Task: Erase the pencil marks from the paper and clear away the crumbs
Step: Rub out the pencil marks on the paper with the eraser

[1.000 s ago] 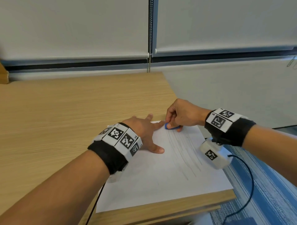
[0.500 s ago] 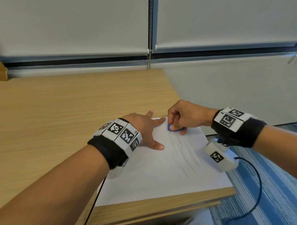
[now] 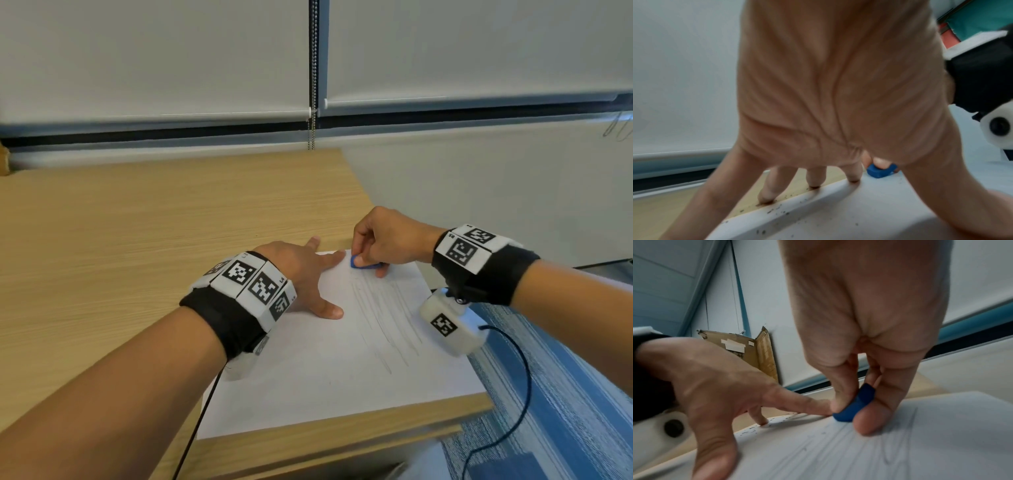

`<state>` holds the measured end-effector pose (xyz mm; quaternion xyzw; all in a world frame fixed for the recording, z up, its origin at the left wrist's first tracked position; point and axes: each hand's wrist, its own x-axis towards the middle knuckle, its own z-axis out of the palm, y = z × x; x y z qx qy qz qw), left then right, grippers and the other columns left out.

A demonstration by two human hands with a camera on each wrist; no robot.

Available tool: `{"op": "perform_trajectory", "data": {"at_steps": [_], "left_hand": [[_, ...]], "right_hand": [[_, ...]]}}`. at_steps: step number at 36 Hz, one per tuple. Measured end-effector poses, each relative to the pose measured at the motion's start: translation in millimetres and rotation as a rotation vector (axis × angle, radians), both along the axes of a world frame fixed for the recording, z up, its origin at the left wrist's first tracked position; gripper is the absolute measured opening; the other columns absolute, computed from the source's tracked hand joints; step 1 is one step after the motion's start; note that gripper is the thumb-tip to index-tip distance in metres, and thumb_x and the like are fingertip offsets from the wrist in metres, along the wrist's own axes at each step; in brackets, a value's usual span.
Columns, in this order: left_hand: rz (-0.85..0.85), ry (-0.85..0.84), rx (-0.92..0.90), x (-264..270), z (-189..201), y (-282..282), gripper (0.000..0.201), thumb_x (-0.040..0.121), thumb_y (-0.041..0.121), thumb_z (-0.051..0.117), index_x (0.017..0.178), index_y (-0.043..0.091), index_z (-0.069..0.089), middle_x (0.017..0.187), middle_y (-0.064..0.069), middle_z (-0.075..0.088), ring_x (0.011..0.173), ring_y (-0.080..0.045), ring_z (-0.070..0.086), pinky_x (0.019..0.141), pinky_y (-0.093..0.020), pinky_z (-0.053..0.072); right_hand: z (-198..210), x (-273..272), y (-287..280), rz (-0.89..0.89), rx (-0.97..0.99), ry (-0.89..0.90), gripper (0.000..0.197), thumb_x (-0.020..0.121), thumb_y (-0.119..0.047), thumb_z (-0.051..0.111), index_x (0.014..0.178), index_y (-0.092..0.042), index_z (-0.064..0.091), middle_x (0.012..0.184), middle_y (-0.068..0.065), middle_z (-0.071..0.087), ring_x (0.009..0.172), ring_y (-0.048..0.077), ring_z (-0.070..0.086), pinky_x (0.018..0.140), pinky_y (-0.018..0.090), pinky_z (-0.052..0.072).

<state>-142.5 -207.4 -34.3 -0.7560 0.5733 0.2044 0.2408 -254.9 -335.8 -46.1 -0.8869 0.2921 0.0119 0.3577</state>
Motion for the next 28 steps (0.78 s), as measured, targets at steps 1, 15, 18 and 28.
{"op": "perform_trajectory", "data": {"at_steps": [1,15,18,28], "left_hand": [[0.000,-0.004,-0.003,0,0,0,0.102,0.078,0.078,0.050,0.149,0.046,-0.016,0.160,0.006,-0.022,0.147,-0.035,0.016,0.110,-0.049,0.028],[-0.015,0.008,-0.034,3,-3,1,0.103,0.075,0.079,0.051,0.148,0.049,-0.015,0.161,0.005,-0.018,0.145,-0.034,0.022,0.108,-0.046,0.031],[-0.023,-0.013,-0.034,3,-5,0,0.104,0.074,0.081,0.051,0.148,0.049,-0.014,0.161,0.006,-0.018,0.144,-0.035,0.023,0.107,-0.047,0.033],[-0.016,-0.011,-0.015,3,-4,-2,0.104,0.075,0.080,0.051,0.148,0.046,-0.015,0.161,0.005,-0.020,0.145,-0.032,0.022,0.111,-0.048,0.029]], "right_hand": [[-1,0,1,-0.027,-0.007,-0.024,0.007,0.081,-0.004,0.072,0.079,-0.004,0.066,0.079,0.018,0.066,0.060,0.027,0.066,0.065,0.039,0.060],[-2,-1,9,0.048,0.038,-0.037,0.008,0.080,-0.001,0.073,0.078,0.000,0.065,0.074,0.021,0.065,0.056,0.023,0.062,0.058,0.034,0.059],[0,-9,13,0.160,0.104,0.104,0.007,0.079,0.000,0.073,0.083,0.002,0.068,0.065,0.009,0.064,0.062,0.027,0.063,0.061,0.036,0.060],[-10,-17,20,0.041,-0.004,-0.076,0.008,0.080,-0.004,0.071,0.074,-0.006,0.066,0.065,0.013,0.064,0.047,0.022,0.059,0.050,0.029,0.052]]}}
